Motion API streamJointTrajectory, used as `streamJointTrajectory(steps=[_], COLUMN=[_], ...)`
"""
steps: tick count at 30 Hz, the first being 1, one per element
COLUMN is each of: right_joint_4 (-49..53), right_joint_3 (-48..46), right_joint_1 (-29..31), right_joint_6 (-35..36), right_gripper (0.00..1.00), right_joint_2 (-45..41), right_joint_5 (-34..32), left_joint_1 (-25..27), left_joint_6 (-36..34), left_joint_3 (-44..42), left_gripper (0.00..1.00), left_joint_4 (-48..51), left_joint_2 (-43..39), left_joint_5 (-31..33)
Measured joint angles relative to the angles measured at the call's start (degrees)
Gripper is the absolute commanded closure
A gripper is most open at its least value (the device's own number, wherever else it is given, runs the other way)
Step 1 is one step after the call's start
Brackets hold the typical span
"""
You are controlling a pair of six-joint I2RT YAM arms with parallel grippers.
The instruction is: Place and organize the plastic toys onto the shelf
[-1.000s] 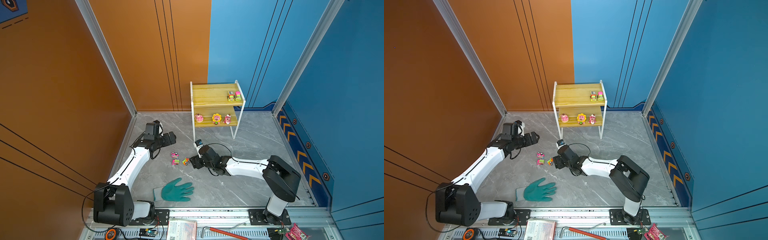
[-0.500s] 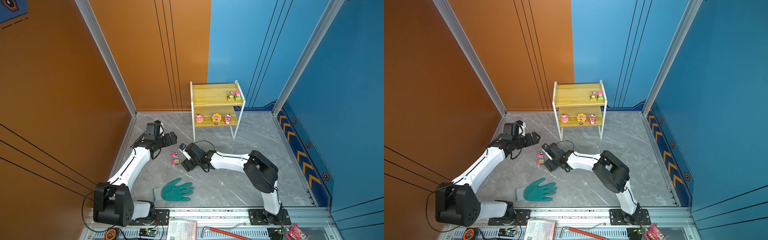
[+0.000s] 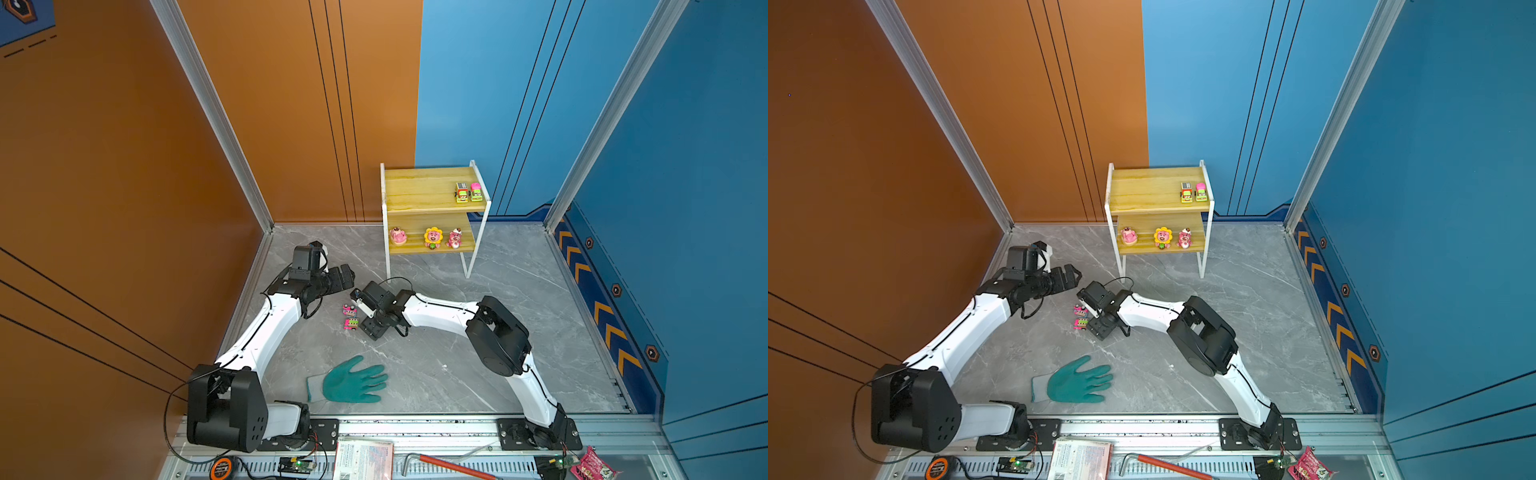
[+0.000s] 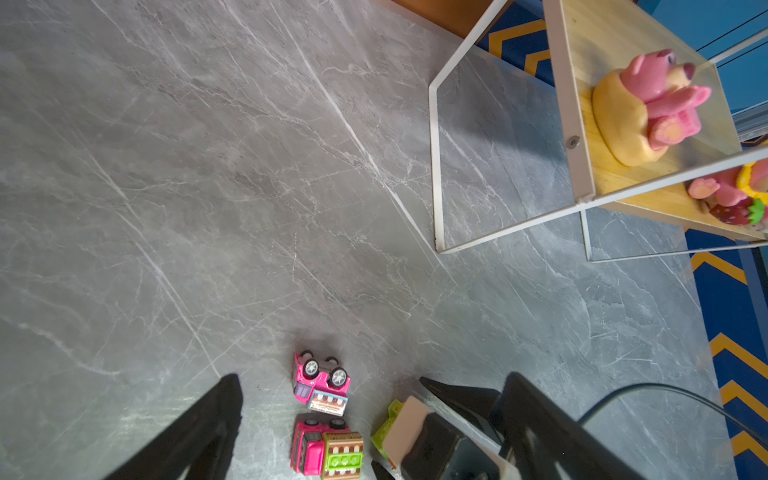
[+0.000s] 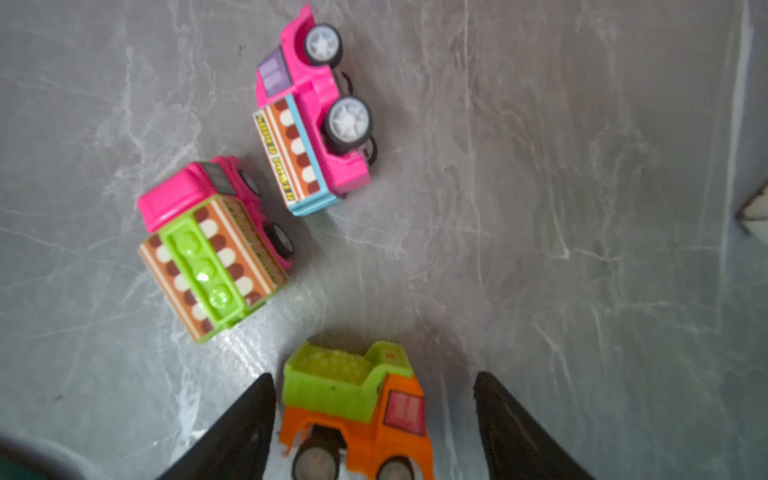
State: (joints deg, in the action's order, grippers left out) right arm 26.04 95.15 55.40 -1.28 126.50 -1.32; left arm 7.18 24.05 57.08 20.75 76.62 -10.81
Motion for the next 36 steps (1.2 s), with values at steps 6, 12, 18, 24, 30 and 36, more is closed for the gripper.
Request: streamJointTrajectory(steps=[6, 12, 18, 24, 30, 36], right_joint_4=[1.9, 2.8, 2.6, -5.0, -21.2, -43.8], right_joint_3=[2.2, 3.8, 3.6, -6.8, -25.1, -42.0], right_joint_1=[-0.6, -0.7, -0.7, -0.7, -0.7, -0.7], right_joint_6=[0.0, 0.0, 0.0, -1.1, -4.2, -6.9], right_gripper=[0.37, 0.45, 0.52, 0.56, 0.56, 0.56], right_joint_2=[1.3, 2.4, 2.3, -3.6, -16.9, -22.9], right_joint_5=[0.1, 0.5, 0.0, -2.4, -8.7, -16.1], left_joint_1=[0.0, 0.0, 0.0, 0.0, 0.0, 0.2], left_joint_6=[0.0, 0.0, 0.0, 0.0, 0.0, 0.0], left_joint_3=[0.0, 0.0, 0.0, 0.0, 0.0, 0.0], left_gripper=[0.02, 0.02, 0.02, 0.02, 0.02, 0.02], left_joint_4=[0.0, 0.0, 0.0, 0.0, -0.2, -0.2], left_joint_2=[0.0, 0.0, 0.0, 0.0, 0.0, 0.0], left_joint_5=[0.0, -0.2, -0.2, -0.2, -0.8, -0.9])
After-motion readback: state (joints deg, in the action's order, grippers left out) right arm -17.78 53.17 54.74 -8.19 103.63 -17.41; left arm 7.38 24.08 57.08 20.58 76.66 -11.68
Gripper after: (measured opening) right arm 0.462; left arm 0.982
